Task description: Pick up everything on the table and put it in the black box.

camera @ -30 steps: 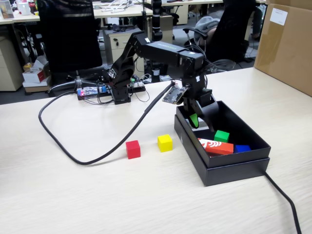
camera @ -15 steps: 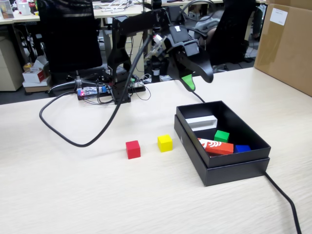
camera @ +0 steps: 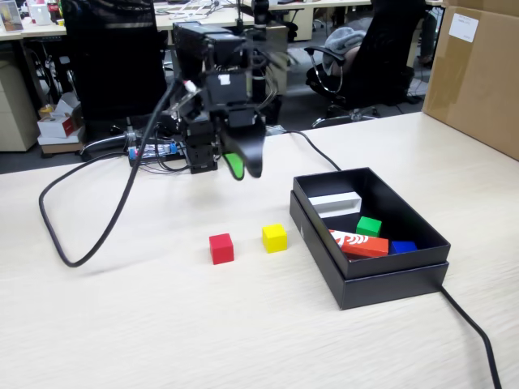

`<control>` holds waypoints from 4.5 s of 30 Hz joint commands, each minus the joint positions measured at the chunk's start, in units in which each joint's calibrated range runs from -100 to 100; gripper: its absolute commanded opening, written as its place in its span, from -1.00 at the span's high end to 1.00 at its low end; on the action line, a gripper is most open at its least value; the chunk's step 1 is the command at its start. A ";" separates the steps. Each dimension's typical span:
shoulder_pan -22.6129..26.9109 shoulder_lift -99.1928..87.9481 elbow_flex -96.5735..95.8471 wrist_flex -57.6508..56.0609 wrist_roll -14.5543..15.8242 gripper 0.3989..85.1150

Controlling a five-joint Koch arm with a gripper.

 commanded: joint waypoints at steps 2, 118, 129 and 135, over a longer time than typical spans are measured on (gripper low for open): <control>-1.32 -3.75 -3.57 4.87 -0.83 -0.18; 13.58 25.28 24.90 10.92 3.22 0.73; 13.63 35.72 23.90 11.96 4.79 0.70; 13.63 34.81 20.36 11.96 4.69 0.41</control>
